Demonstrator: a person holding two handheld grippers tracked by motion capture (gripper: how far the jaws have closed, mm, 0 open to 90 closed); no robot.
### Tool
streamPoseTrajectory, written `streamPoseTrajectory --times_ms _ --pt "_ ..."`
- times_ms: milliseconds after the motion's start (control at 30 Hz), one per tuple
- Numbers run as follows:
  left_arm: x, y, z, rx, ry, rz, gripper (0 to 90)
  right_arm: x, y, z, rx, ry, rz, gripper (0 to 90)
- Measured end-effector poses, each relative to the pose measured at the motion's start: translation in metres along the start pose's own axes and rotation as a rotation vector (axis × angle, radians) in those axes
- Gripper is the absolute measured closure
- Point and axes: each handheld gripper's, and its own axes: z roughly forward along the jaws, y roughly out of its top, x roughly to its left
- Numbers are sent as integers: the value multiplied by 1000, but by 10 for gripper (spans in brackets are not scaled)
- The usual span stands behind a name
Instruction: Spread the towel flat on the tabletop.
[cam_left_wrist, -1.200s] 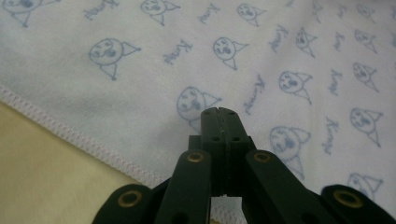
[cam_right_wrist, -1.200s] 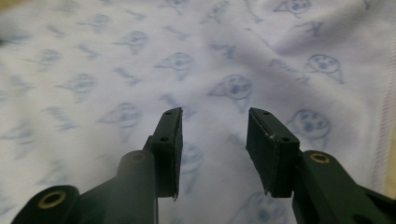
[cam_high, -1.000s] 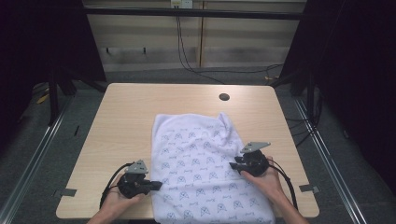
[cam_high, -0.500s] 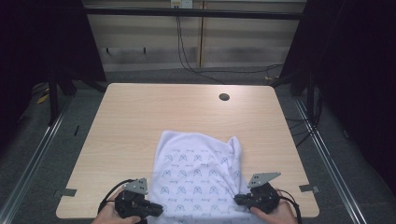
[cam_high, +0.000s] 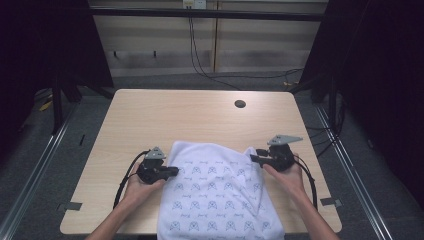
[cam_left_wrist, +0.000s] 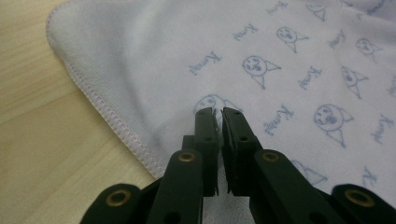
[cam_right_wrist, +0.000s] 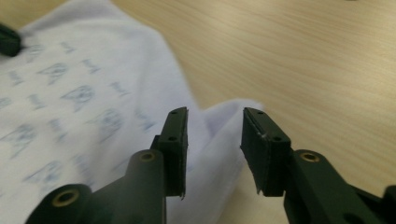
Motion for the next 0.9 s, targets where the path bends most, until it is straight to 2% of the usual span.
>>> streamPoseTrajectory --times_ms 33,67,100,133,167,200,233,267,300,333,367,400,467,500,567,600,633,667,800,867,900 --pt "0 0 -1 4 1 7 852 -5 3 6 7 -6 13 596" --pt "-1 -1 -2 8 10 20 850 -14 7 20 15 -4 28 562" --pt "-2 -1 -2 10 8 23 850 -14 7 20 15 -4 28 562" --pt "-2 -2 -2 3 2 18 847 -20 9 34 38 -16 50 533" --pt "-2 -2 -2 3 2 18 847 -22 10 41 43 2 60 535" --pt "-2 -3 -4 11 1 9 847 -23 9 47 61 16 77 573" --pt "-2 -3 -4 6 5 9 847 -22 10 50 71 18 80 682" --pt "-2 -3 -4 6 5 9 847 -22 10 50 71 18 80 682" --pt "-3 -5 -6 11 9 12 848 -21 12 48 45 18 74 825" --pt "-3 -6 -8 12 12 15 848 -21 14 43 26 -1 69 852" --pt "-3 -6 -8 12 12 15 848 -21 14 43 26 -1 69 852" --pt "-4 -8 -10 13 10 12 847 -23 18 28 -30 -33 62 863" --pt "-4 -13 -15 13 4 -3 843 -23 20 11 -94 -74 57 863" --pt "-5 -15 -17 11 6 -2 843 -23 20 11 -94 -74 57 863" --pt "-8 -18 -20 14 -9 -10 827 -23 17 -5 -122 -102 60 841" --pt "-11 -20 -22 21 -13 -4 823 -24 11 -11 -102 -117 56 783" --pt "-11 -20 -22 21 -13 -4 805 -24 11 -11 -102 -117 56 783" --pt "-15 -21 -24 28 -15 -5 787 -24 3 -14 -59 -151 55 663" --pt "-17 -22 -26 36 -22 1 763 -25 -11 -23 -57 -158 84 601" --pt "-15 -22 -27 39 -22 -2 744 -24 -14 -24 -60 -143 83 605" --pt "-14 -21 -28 30 -6 -3 746 -16 -18 -23 -35 -103 63 624"
